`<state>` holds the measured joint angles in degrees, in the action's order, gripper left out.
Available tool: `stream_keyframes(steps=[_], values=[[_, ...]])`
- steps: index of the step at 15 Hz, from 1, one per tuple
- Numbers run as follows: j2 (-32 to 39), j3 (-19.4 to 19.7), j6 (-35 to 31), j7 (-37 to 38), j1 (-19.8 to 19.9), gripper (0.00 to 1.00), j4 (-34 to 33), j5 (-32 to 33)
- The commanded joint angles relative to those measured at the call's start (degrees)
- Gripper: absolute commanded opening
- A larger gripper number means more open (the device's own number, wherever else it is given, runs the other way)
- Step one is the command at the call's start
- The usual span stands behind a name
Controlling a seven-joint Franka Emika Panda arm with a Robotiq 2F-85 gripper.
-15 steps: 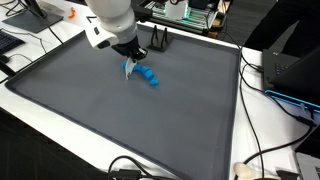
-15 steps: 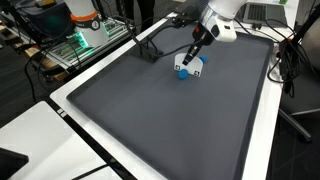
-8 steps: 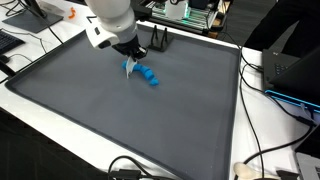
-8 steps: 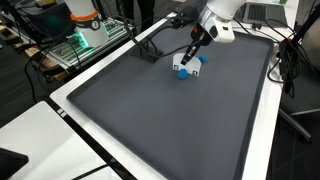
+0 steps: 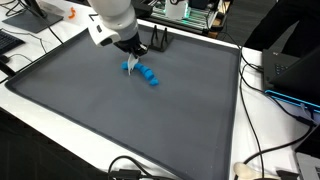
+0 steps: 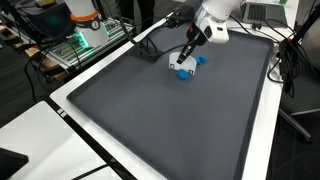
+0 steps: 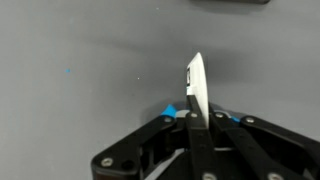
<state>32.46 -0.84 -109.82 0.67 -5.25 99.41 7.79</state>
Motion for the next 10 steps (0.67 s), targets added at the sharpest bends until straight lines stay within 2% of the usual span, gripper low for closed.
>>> stream_keyframes(steps=[1,10], values=[[-1.78,-0.57,0.83,-0.83,1.17,0.01,3.52,-1.50],[-5.75,-0.62,1.11,-1.38,2.51,0.01,7.18,-3.77]])
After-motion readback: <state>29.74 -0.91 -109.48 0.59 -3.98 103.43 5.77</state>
